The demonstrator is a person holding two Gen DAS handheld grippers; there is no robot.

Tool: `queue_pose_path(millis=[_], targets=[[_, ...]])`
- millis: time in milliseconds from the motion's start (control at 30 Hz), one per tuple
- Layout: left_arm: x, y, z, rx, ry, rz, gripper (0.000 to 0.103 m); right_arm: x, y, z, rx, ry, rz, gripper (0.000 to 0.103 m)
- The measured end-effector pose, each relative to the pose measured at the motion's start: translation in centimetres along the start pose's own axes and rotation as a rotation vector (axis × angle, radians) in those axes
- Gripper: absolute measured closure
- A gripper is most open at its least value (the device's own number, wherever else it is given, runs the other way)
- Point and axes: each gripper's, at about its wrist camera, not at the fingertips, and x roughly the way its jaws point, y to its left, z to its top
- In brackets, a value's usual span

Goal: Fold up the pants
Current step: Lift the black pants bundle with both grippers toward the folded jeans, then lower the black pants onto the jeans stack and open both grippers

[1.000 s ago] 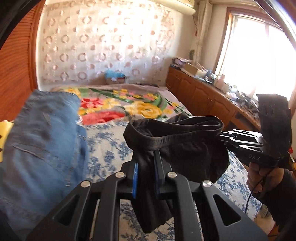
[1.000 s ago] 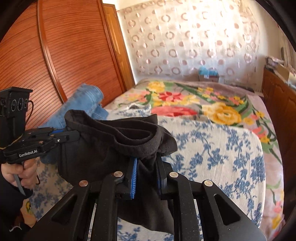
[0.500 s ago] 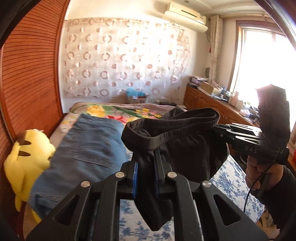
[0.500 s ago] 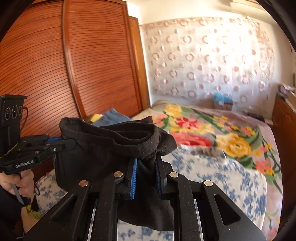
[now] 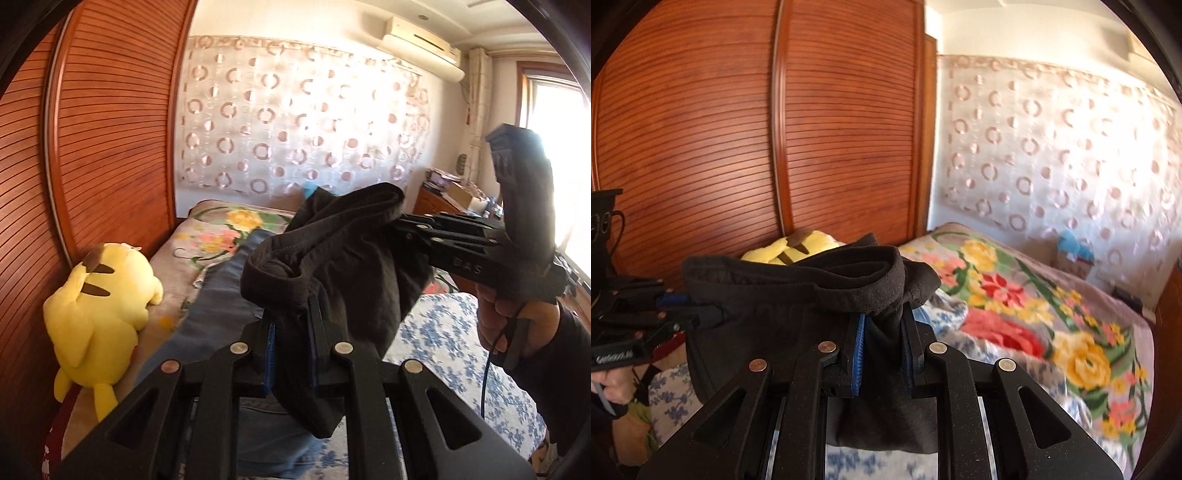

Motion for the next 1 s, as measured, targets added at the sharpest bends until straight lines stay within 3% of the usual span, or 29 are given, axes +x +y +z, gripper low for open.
queue_pose_path(millis=[400,533,667,833,900,1000], targets=[[1.2,3.5,-2.0,-0.081,0.036,0.066,0.090,9.0,2.7,2.5,-0.038,0.070,0.099,0.089],[1.2,4.3,-2.3,-0.095,0.057,0.086,0.083,10.7,3.3,2.7,-0.016,0.095,0.109,0.081],[0.7,4.6,-2.5,-0.069,0.081,0.111,0.063,10.2,2.4,2.9,0.033,0.071,0.093,0.061],[0.3,4.8,-2.4,-0.052,0.076,0.103,0.057,8.3,1.2,3.2,0.065,0.060,0.076,0.061],[0.2,4.7,-2.1,-0.043,0.071,0.105,0.050,7.4,1.5,3.0,0.048,0.052,0.069,0.061],[0.1,4.2,-1.9,-0.037,0.060,0.095,0.047,6.8,1.7,2.3,0.048,0.054,0.071,0.067]])
